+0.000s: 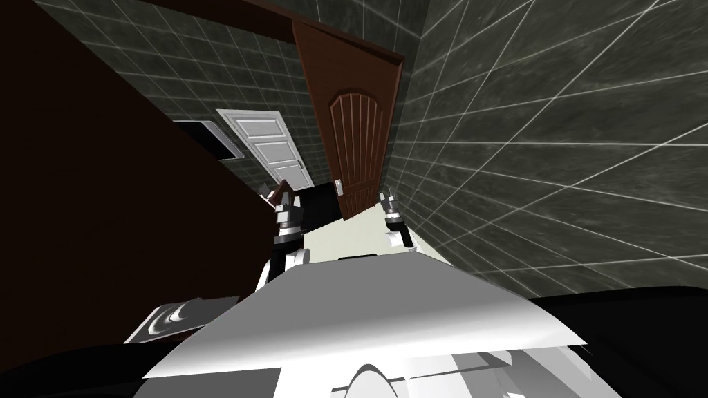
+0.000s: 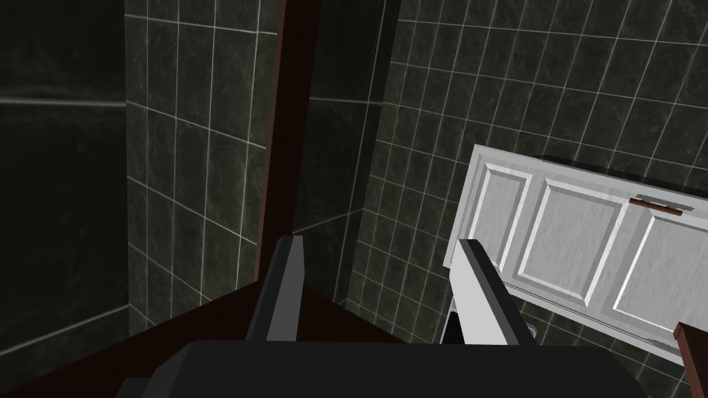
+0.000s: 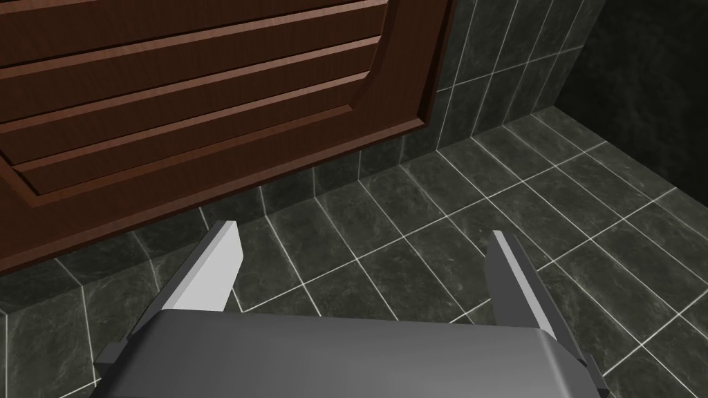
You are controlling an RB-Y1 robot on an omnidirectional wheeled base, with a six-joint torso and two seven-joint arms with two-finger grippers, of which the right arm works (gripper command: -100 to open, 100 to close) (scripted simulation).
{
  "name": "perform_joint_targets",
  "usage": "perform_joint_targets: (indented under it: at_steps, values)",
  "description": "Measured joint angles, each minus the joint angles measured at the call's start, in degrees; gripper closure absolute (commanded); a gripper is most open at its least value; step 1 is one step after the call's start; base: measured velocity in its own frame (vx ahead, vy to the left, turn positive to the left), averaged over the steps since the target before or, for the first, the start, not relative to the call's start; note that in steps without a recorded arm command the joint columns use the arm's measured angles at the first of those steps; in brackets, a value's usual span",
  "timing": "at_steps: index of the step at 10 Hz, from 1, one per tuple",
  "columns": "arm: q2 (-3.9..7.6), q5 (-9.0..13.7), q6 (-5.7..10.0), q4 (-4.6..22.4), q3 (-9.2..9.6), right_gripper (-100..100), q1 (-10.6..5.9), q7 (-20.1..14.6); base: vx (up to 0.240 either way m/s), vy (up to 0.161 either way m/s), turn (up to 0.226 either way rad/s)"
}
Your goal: Pull the door open
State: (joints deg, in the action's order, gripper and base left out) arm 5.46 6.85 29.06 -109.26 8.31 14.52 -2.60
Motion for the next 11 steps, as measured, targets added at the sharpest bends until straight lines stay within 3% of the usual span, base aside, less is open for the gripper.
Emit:
perform_joint_targets:
  at_steps: [11]
  values:
    - [3.12, 0.4, -0.37, 13.6, 7.42, -100, -9.32, -4.2, 0.089, 0.074, -0.066]
